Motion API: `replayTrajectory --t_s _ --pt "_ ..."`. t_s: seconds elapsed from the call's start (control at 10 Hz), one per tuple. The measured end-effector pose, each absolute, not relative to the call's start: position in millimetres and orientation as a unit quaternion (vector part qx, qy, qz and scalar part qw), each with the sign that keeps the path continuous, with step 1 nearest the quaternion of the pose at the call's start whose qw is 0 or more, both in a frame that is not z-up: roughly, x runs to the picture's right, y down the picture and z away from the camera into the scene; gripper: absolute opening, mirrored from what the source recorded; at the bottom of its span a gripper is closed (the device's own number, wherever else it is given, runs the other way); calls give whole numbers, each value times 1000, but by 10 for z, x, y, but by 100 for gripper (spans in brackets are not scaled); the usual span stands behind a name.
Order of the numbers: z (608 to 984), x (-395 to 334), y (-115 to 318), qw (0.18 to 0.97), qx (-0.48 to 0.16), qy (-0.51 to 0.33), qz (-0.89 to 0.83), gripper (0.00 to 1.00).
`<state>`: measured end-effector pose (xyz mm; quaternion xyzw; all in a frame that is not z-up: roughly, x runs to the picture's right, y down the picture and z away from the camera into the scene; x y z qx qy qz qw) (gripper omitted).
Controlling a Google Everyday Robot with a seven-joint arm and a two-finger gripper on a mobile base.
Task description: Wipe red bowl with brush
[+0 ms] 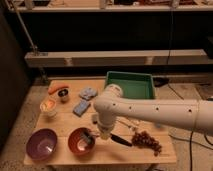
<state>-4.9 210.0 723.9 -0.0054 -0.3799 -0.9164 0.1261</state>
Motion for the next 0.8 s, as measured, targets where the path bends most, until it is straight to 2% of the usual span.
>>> replayTrajectory --t_s 0.3,0.8 --pt "7298 -169 2062 124 -3 -381 -916 0" --pt "7062 -680 2175 75 32 -380 -921 0"
